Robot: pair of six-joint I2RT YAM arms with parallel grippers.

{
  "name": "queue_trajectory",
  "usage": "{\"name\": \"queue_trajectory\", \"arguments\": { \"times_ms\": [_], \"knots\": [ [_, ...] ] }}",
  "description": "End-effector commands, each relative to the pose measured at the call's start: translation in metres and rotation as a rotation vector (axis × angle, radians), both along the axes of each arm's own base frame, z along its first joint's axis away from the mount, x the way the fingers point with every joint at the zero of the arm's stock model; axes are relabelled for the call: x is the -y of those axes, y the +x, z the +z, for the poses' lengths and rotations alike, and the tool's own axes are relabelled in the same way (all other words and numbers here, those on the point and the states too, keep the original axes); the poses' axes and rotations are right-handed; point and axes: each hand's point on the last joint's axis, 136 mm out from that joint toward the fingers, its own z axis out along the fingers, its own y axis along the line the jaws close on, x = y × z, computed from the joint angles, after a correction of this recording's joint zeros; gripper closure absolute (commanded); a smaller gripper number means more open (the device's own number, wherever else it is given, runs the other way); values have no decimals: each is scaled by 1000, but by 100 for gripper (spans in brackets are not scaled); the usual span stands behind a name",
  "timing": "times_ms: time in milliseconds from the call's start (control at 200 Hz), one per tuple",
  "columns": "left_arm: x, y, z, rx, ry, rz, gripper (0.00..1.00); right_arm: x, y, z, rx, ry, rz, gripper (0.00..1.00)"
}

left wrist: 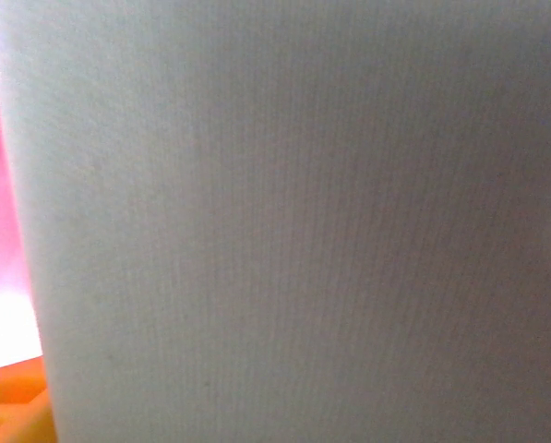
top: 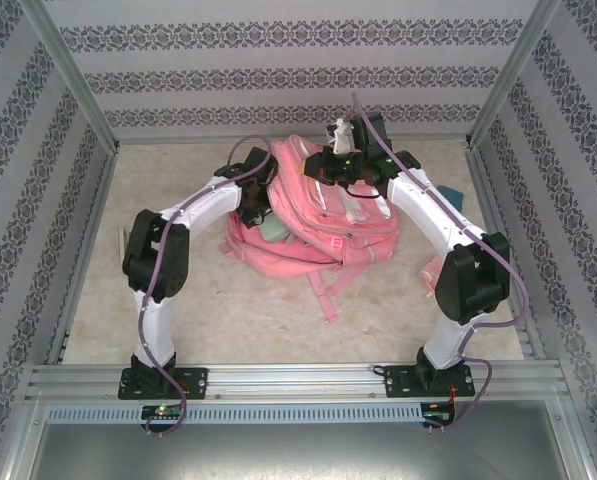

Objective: Pack the student bag
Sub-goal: Place the pencil case in the student bag.

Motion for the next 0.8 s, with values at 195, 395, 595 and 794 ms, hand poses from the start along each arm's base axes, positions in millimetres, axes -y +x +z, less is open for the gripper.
{"name": "queue_trajectory", "arguments": {
  "times_ms": [195,395,595,794],
  "knots": [
    [7,19,-10,7,75,-62,15,-4,-16,61,160,110,70,100],
    [4,13,-1,4,83,-74,0,-2,-14,57,156,104,63,100],
    [-4,0,22,34,90,-85,0,-1,-12,52,148,100,58,100],
    [-30,-22,46,49,140,-79,0,0,-9,46,138,90,50,100]
  ]
}}
